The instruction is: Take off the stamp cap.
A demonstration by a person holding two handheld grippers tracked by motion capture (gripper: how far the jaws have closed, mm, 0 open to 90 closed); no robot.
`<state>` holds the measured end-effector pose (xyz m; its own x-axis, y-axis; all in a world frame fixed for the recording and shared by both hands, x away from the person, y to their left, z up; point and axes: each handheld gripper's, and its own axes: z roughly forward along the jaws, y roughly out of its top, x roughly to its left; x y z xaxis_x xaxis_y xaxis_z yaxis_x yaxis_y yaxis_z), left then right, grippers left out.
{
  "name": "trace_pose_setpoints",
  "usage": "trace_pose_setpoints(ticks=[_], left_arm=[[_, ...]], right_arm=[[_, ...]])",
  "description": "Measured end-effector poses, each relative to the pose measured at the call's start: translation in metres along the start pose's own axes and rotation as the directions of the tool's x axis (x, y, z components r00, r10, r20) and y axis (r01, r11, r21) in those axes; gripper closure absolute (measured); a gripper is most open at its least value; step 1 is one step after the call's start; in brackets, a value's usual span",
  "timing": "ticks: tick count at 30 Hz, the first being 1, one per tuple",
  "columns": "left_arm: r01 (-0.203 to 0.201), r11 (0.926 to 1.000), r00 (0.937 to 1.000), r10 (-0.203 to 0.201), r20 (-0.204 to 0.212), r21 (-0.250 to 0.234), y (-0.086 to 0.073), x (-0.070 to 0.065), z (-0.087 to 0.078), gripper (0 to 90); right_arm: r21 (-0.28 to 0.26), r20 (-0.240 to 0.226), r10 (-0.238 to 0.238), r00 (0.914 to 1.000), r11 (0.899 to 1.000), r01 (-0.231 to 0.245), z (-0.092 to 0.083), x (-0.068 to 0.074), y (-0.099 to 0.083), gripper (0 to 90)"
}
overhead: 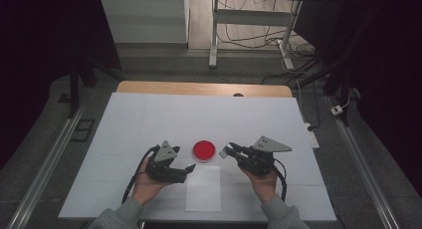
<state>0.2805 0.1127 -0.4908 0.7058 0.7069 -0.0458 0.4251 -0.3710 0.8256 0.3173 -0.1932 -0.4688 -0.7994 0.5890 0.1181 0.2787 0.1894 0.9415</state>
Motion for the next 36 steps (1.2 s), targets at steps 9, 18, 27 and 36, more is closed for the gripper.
trace_pose_setpoints(ticks=[9,18,27,36], left_arm=[[-0.013,0.9999,0.9994,0.012,0.031,0.004,0.008,-0.01,0.012,18.3],[-0.029,0.9994,0.9985,0.028,0.046,0.017,0.015,-0.017,0.026,18.6],[-0.051,0.9985,0.9978,0.05,0.042,0.019,0.017,-0.025,0.034,19.2],[-0.056,0.9983,0.9982,0.055,0.025,0.014,0.018,-0.027,0.038,21.7]], right_arm=[[-0.013,0.005,0.005,1.0,1.0,-0.005,-0.002,-0.001,0.001,75.2],[-0.01,0.002,0.004,1.0,1.0,-0.004,-0.001,0.0,0.001,75.2],[-0.007,-0.014,0.009,0.9999,1.0,-0.009,0.005,0.003,0.0,75.3],[0.005,-0.028,0.006,0.9996,1.0,-0.006,0.012,0.008,0.0,75.3]])
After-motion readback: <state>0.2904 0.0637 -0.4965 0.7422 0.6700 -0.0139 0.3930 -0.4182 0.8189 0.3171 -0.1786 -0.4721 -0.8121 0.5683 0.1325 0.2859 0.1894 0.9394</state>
